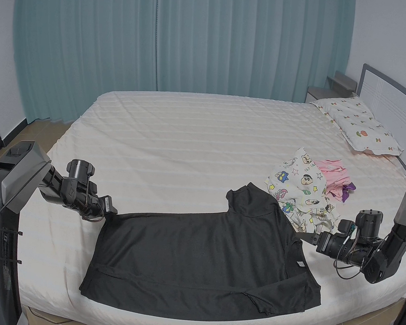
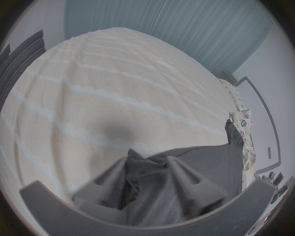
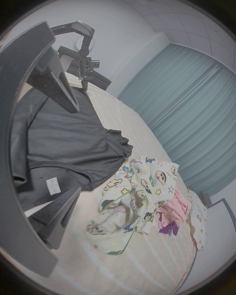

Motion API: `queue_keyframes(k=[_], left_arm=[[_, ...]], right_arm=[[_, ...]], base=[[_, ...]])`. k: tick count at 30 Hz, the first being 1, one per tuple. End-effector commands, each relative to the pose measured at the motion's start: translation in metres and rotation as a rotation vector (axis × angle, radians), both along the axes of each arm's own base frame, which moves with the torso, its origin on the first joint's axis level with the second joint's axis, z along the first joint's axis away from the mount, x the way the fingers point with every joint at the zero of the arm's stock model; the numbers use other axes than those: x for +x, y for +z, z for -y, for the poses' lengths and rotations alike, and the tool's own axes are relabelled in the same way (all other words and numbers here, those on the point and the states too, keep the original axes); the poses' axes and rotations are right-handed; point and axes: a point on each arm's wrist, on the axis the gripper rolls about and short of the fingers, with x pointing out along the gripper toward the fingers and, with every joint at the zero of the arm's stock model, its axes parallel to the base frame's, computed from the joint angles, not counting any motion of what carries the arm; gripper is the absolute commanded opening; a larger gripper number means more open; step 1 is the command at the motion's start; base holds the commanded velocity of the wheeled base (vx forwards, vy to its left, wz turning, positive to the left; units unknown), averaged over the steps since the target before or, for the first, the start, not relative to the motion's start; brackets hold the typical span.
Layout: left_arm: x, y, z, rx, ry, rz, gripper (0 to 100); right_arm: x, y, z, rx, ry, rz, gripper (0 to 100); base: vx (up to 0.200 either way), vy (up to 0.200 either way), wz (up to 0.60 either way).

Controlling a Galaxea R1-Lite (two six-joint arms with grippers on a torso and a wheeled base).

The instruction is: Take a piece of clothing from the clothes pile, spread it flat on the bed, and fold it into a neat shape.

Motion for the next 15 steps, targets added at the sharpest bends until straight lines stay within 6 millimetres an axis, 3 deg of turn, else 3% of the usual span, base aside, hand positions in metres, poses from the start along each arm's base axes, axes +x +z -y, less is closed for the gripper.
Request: queue_keyframes(k=[1,6,8,15], left_arm=[[0.003,-0.003,-0.001,0.000,0.010,0.001,0],[0.002,0.002,-0.001,0.012,0.021,0.007,0],[-0.001,0.011,-0.001,0.026,0.037,0.014,0],[-0.008,0.028,-0.001,0.009,0.068,0.026,0]], right_arm=[[0.039,-0.004,-0.011,-0.001,0.027,-0.015,100],[0.071,-0.006,-0.023,-0.019,0.038,-0.017,100],[0.092,-0.008,-0.035,-0.035,0.039,-0.002,100],[0.137,-0.017,-0.061,-0.121,0.074,-0.044,100]], base=[[0.000,0.000,0.00],[0.000,0.000,0.00],[0.000,0.000,0.00],[0.000,0.000,0.00]])
